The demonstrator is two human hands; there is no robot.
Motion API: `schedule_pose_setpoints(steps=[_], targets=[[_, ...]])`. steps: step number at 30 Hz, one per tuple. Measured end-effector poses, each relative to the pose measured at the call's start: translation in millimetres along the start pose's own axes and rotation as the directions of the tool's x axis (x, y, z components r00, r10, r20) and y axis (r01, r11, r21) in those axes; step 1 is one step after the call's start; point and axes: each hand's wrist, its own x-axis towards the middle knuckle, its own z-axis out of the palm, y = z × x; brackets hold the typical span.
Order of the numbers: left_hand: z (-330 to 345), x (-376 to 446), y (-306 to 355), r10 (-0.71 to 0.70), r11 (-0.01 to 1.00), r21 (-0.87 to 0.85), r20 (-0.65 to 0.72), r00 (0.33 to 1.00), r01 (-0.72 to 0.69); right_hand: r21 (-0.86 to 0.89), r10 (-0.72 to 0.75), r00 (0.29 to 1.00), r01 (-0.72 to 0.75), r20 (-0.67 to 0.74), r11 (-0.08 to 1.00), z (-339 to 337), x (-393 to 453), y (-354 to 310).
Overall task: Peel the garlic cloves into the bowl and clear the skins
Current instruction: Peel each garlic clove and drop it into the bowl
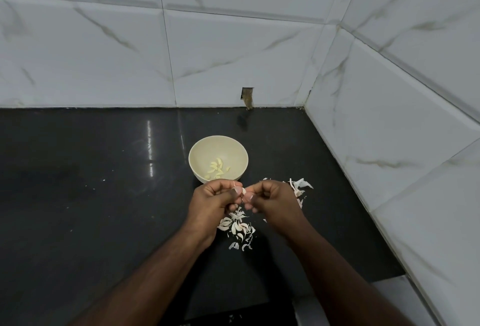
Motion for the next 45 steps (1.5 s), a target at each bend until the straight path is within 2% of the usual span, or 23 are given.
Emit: schedule_pose_setpoints(steps=[5,12,18,23,26,28,31,34,37,41,45], targets=[[-1.5,2.5,2.9,-0.093,0.995,-0.042,0.035,0.995,0.094,-0.013,-0.012,0.999,0.013,0.036,1.0,-5.4,3.8,4.1],[-3.9,6.9,4.1,-0.196,0.979,-0.035,0.11,0.975,0.2,-0.226,-0.077,0.996,0.083,0.036,0.971,-6.7,8.4,15.0],[-3.2,5.2,5.0,-0.282,0.958,-0.002,0.192,0.94,0.288,-0.333,-0.043,0.998,0.024,-0.048,0.943,-11.6,9.4,17.4],[-2.8,6.0,5.6,-0.315,0.944,-0.037,0.176,0.933,0.327,-0.426,-0.042,0.992,-0.014,-0.121,0.904,-25.9,13.6,23.9],[-3.7,8.3,7.1,-0.327,0.941,-0.028,0.172,0.929,0.336,-0.437,-0.043,0.992,-0.013,-0.118,0.899,-31.4,14.4,26.3],[-4.1,9.2,7.7,-0.329,0.942,-0.01,0.178,0.927,0.336,-0.406,-0.091,0.993,0.052,-0.076,0.912,-31.8,13.3,24.6],[-4.5,10.3,8.8,-0.335,0.941,0.01,0.18,0.925,0.339,-0.244,-0.177,0.982,0.186,0.06,0.952,-27.0,9.5,19.2],[-5.3,11.5,10.6,-0.347,0.937,0.016,0.189,0.919,0.35,-0.198,-0.142,0.982,0.165,0.125,0.966,-22.9,10.0,18.1],[-7.6,11.8,13.0,-0.343,0.939,0.043,0.202,0.917,0.342,-0.258,-0.133,0.986,0.154,0.1,0.954,-20.9,13.1,22.7],[-11.4,11.3,16.8,-0.343,0.939,0.071,0.217,0.914,0.336,-0.221,-0.156,0.984,0.172,0.09,0.96,-18.2,13.5,22.2],[-11.9,12.0,22.0,-0.358,0.933,0.047,0.225,0.906,0.357,-0.021,-0.097,0.982,0.102,0.165,0.995,-13.5,10.0,15.1]])
